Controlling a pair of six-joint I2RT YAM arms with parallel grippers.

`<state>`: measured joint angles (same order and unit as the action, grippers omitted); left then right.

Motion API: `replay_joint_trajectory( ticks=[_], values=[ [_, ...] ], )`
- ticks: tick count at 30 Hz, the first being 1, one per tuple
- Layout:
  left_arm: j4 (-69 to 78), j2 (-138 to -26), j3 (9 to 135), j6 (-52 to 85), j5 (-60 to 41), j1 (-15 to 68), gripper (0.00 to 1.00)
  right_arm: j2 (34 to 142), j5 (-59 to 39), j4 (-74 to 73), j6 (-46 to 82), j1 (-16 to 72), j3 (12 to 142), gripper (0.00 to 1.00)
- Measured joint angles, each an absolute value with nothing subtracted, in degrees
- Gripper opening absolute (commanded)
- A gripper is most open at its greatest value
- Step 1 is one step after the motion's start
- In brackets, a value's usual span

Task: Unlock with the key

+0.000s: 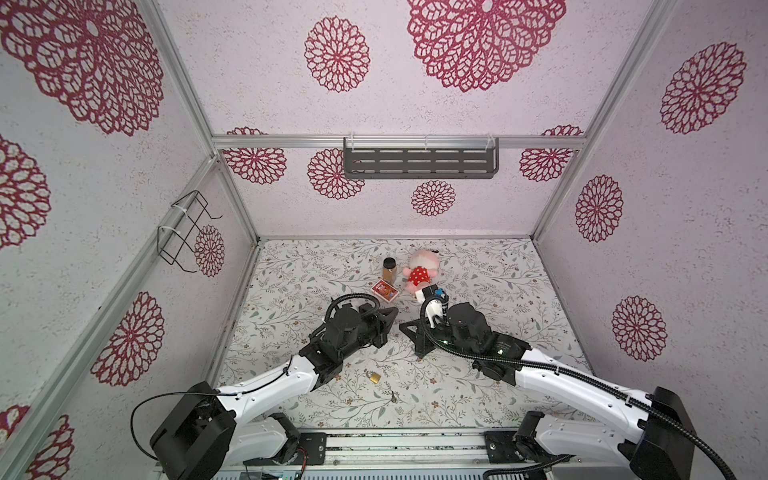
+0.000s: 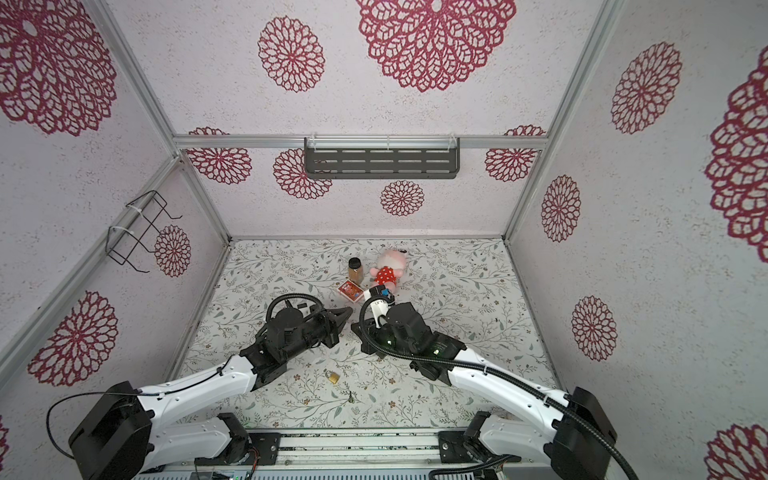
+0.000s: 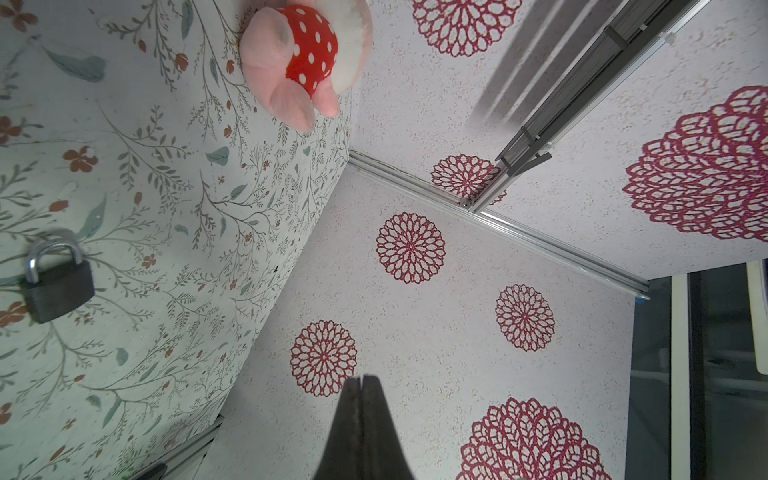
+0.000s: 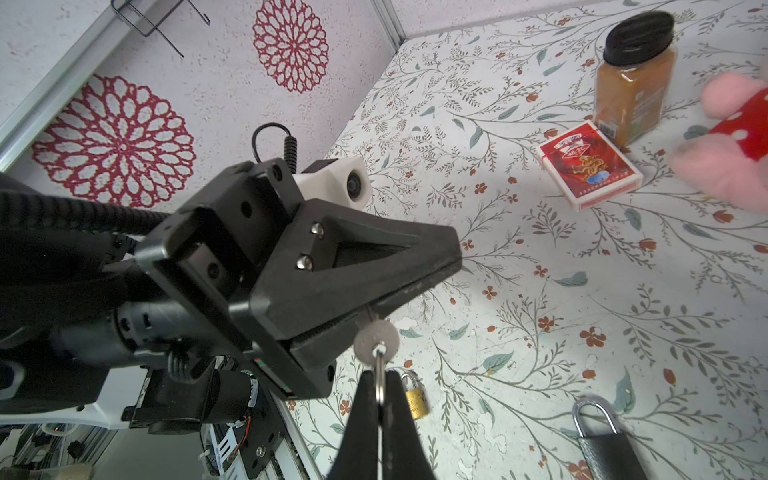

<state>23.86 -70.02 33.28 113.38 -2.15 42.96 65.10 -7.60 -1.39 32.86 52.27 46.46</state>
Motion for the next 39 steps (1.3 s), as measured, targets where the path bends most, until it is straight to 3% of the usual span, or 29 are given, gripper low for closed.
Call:
replay_joint_trajectory(
  ticks=[11,17,23,39],
  values=[
    [20.2,-68.6,35.3,108.3,-2.0,42.3,0.00,65.1,-7.8,0.4,32.4,51.8,46.8,0.41],
    [17.6,-68.2,37.4,100.2,-2.5,39.6,0.00,63.2,-11.6,1.1,33.6,49.0,46.8,0.53],
    [17.2,-68.2,38.8,88.2,-3.5,36.9,0.00,59.0,-19.9,-2.4,38.3,42.7,46.2,0.59],
    [29.3,-71.8,44.2,63.7,-12.0,36.7,0.00,62.4,-35.7,-19.1,51.0,33.7,43.8,0.57]
  ],
)
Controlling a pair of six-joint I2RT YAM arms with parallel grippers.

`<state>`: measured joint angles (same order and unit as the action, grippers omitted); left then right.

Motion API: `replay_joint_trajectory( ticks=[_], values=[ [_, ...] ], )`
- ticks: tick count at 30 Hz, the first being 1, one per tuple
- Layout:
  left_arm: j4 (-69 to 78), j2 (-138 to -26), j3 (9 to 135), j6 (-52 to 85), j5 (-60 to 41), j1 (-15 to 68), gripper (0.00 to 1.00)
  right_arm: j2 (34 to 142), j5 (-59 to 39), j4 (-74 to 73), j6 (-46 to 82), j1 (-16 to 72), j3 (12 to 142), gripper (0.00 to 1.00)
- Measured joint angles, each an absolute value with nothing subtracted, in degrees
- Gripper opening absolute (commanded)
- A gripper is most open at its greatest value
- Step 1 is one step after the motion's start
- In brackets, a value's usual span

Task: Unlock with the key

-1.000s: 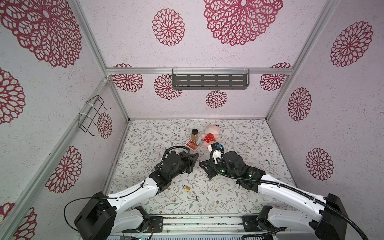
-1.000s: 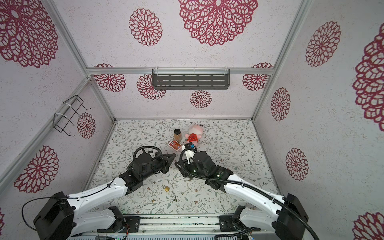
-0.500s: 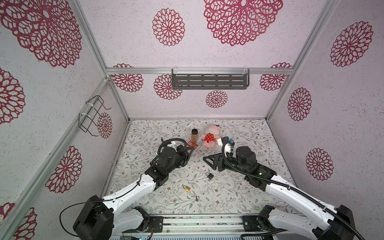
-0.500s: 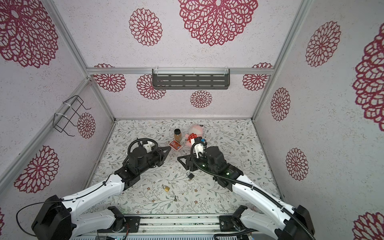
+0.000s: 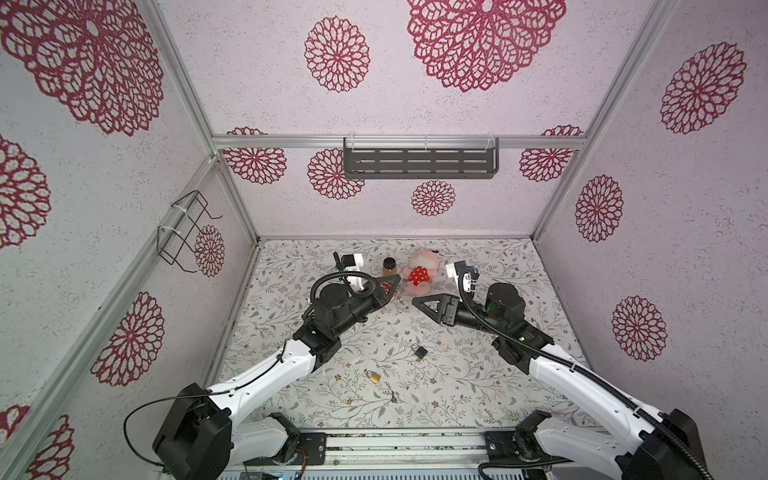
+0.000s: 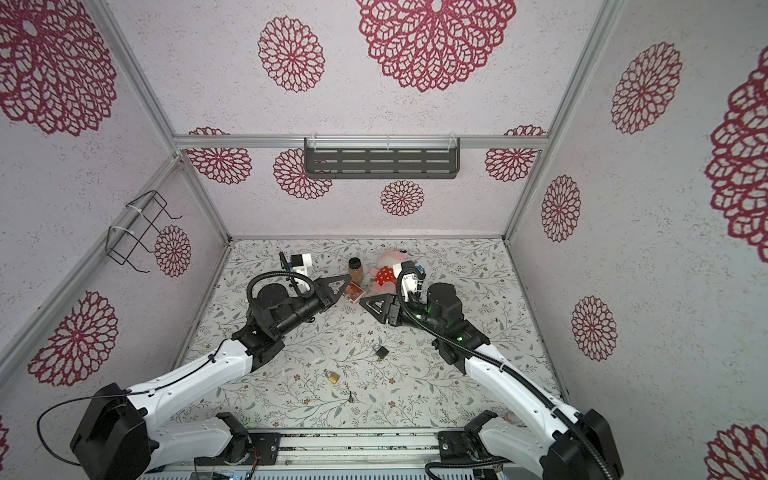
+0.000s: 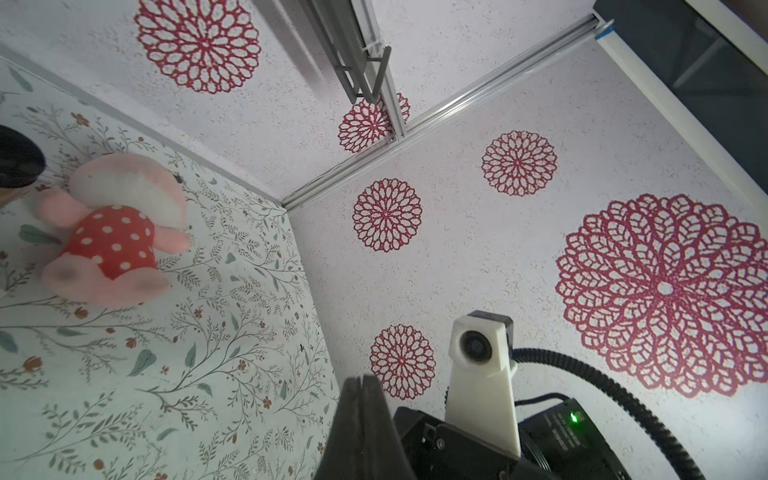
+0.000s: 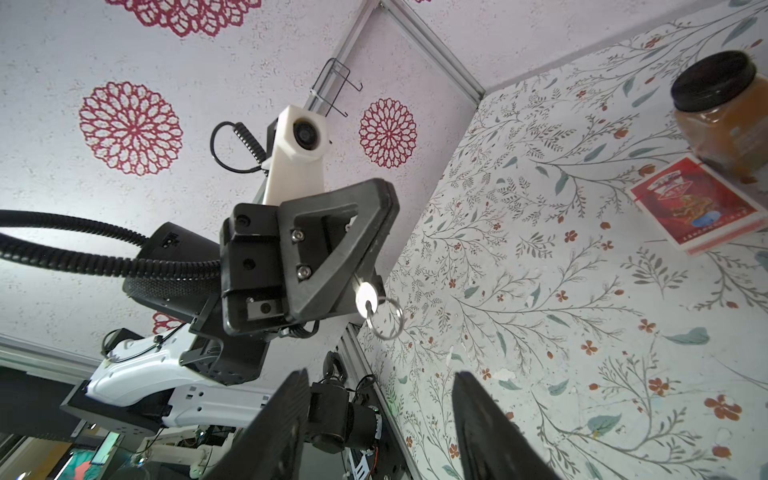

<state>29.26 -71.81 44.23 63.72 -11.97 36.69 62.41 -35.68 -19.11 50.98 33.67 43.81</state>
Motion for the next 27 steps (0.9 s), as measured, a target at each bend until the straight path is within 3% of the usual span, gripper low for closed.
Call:
replay_joint_trajectory(
  ticks=[27],
  values=[
    [39.6,-76.0,46.6,59.6,-18.7,36.7,0.00,72.1,-44.3,-37.6,59.1,32.4,43.6,0.42]
  ],
)
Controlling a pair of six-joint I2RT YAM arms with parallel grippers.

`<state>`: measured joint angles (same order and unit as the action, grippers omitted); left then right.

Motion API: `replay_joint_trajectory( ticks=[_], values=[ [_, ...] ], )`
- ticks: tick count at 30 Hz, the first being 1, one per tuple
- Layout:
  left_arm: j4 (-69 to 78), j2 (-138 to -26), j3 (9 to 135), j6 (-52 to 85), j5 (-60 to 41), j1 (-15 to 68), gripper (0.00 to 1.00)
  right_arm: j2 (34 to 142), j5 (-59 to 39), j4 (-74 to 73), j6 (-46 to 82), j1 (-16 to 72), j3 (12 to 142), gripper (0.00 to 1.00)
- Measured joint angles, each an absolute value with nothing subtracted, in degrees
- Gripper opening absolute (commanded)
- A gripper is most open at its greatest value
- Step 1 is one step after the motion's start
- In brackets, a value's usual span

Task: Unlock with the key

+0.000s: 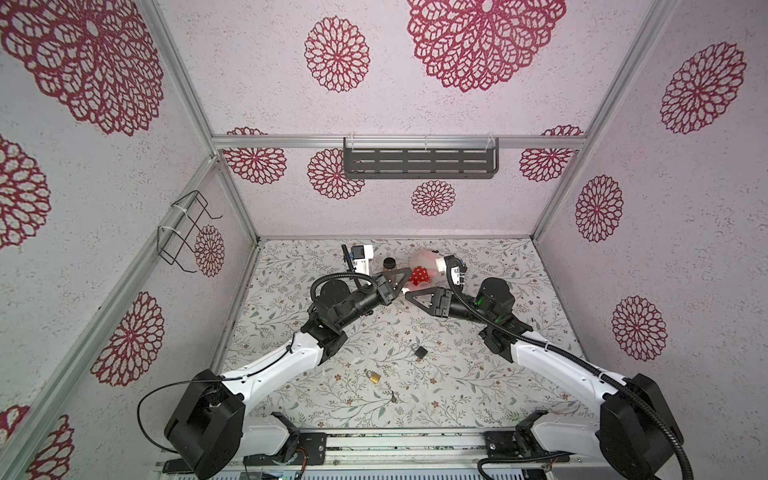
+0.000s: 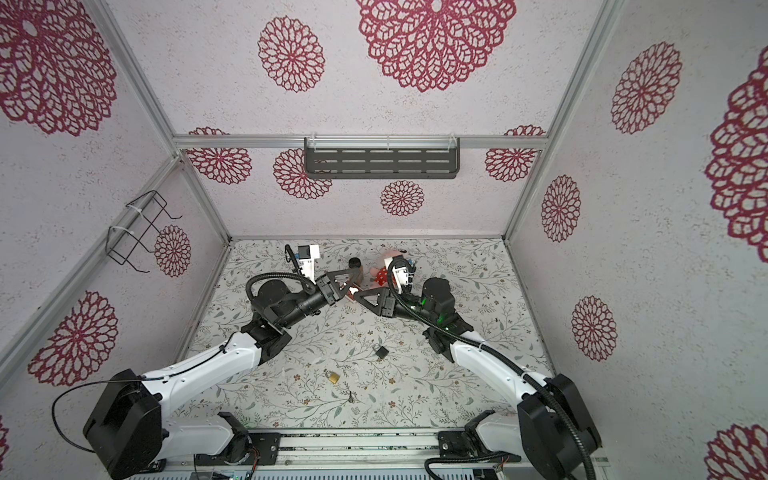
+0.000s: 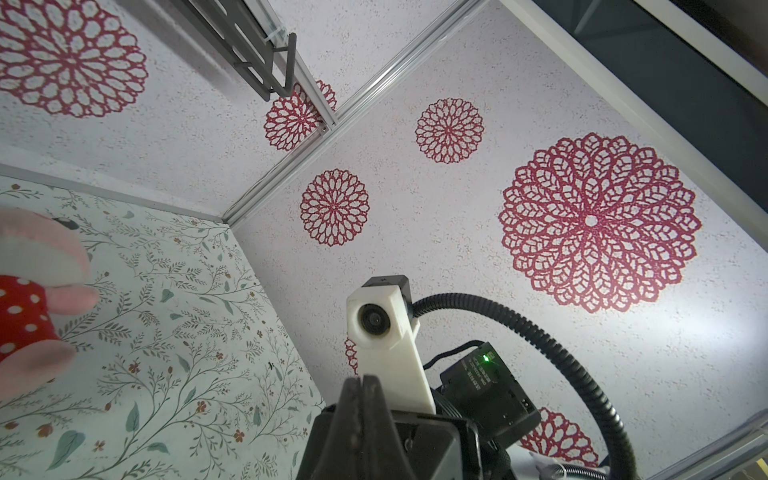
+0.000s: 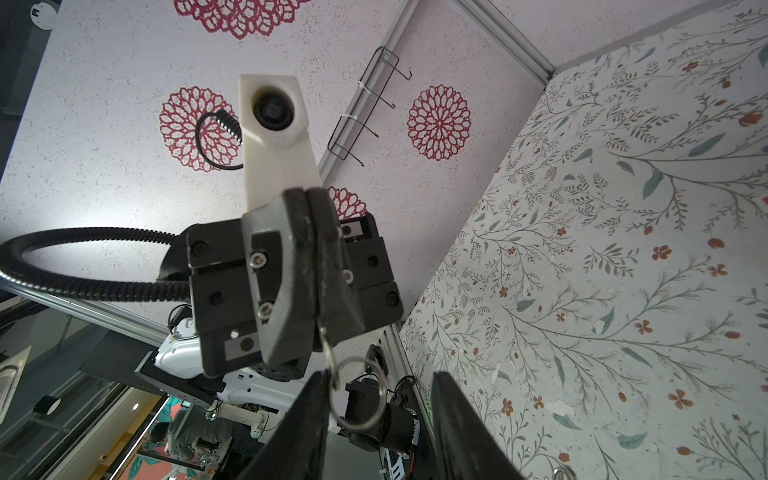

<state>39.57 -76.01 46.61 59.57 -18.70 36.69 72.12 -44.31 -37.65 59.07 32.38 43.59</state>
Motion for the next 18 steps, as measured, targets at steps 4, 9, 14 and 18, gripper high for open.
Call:
replay_joint_trajectory(
  ticks=[4,9,14,18],
  values=[
    [39.6,-76.0,46.6,59.6,-18.9,36.7,0.00,72.4,-44.4,-39.2,59.8,32.2,43.7,0.40],
    [39.4,-76.0,46.6,59.5,-18.9,36.7,0.00,72.8,-44.7,-40.3,60.5,32.1,44.5,0.36],
    [38.7,-76.0,46.6,59.3,-18.8,36.7,0.00,73.5,-45.3,-41.8,61.4,32.1,44.7,0.30],
    [38.5,-76.0,46.6,59.1,-18.8,36.7,0.00,74.0,-45.6,-42.4,62.0,32.0,44.7,0.26]
  ],
)
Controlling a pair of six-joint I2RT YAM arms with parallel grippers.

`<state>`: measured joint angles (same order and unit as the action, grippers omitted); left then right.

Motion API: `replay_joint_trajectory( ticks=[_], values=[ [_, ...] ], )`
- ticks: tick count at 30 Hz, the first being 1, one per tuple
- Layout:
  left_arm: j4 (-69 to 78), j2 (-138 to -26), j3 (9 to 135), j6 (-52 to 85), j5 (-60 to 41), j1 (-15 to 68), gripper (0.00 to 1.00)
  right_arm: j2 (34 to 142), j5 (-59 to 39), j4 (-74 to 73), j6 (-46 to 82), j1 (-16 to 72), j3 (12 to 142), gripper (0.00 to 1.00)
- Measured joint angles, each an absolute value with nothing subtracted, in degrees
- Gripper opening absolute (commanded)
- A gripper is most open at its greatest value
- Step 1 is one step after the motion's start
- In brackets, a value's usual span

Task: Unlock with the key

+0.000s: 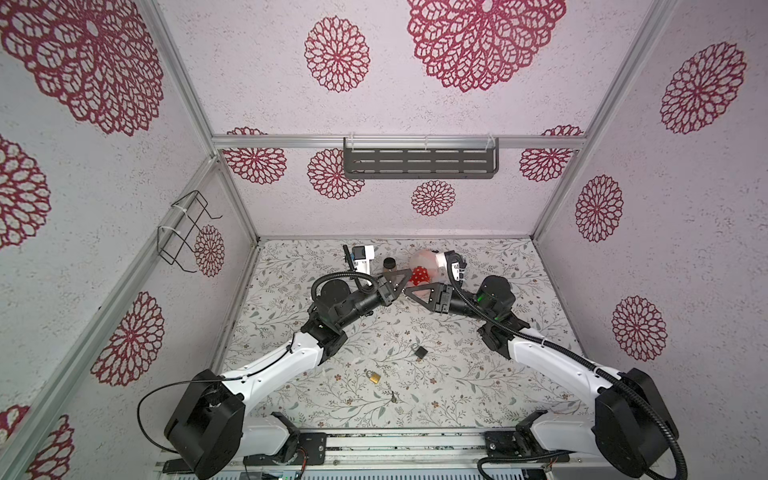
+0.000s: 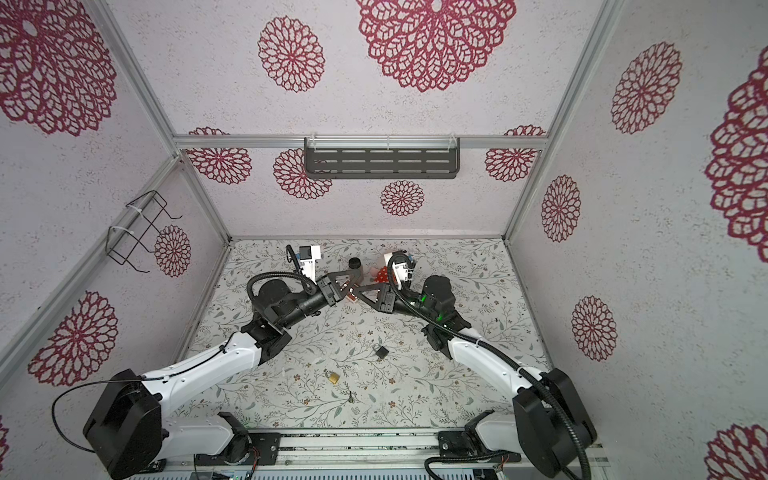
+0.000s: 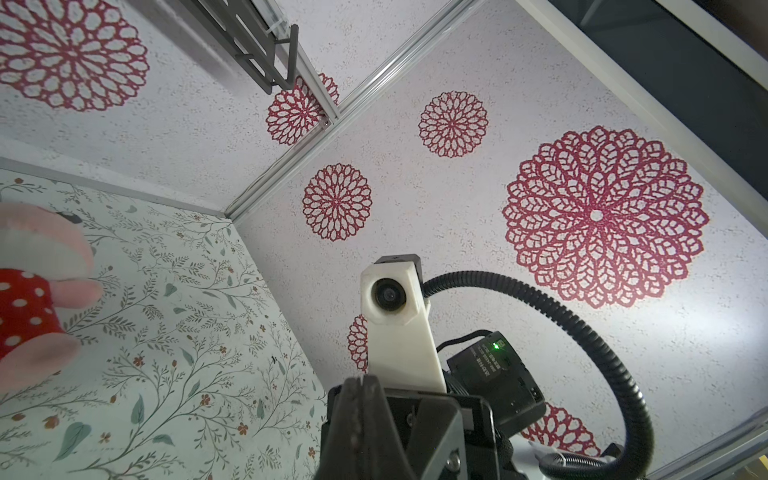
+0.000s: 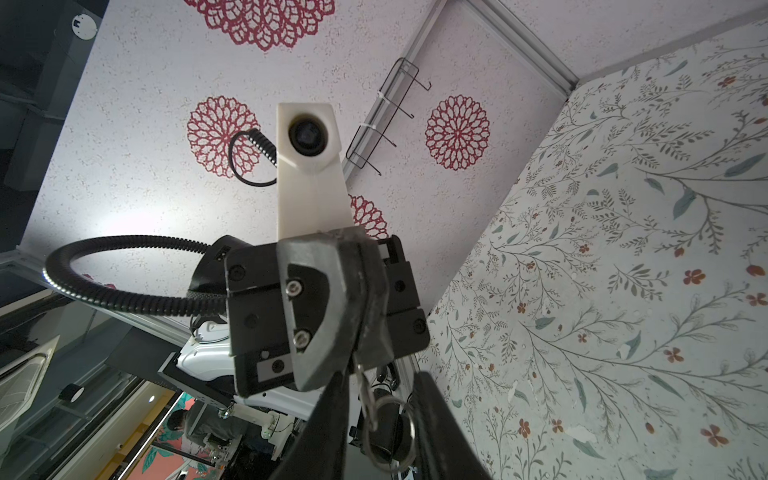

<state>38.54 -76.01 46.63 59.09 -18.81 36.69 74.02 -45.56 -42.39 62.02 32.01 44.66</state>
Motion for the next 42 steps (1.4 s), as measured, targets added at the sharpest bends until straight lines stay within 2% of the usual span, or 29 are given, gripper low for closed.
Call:
replay_joint_trajectory(
  ticks=[7,17,28,31,32,37,38,42],
  values=[
    [38.3,-76.0,46.6,58.6,-18.8,36.7,0.00,74.1,-46.0,-43.5,63.1,32.0,44.7,0.18],
    [38.3,-76.0,46.6,58.3,-18.4,36.7,0.00,75.4,-47.0,-45.6,64.5,32.0,44.6,0.18],
    [38.1,-76.0,46.6,58.3,-17.7,36.6,0.00,75.5,-47.4,-46.6,65.1,32.0,44.6,0.00],
    [37.8,-76.0,46.7,58.3,-17.7,36.6,0.00,75.5,-47.4,-46.5,65.1,31.9,44.6,0.00],
    [37.8,-76.0,46.7,58.3,-17.7,36.6,0.04,75.5,-47.4,-46.4,65.1,31.9,44.6,0.00],
    [35.4,-76.0,47.7,58.5,-18.0,36.1,0.49,75.0,-47.3,-44.2,63.9,31.6,44.6,0.00],
    [34.9,-75.9,47.9,58.9,-18.2,35.9,0.55,74.7,-47.2,-43.0,63.1,31.4,44.6,0.00],
    [32.8,-74.5,48.0,59.6,-18.3,35.2,0.65,72.7,-46.7,-38.5,60.3,30.3,44.6,0.00]
  ],
)
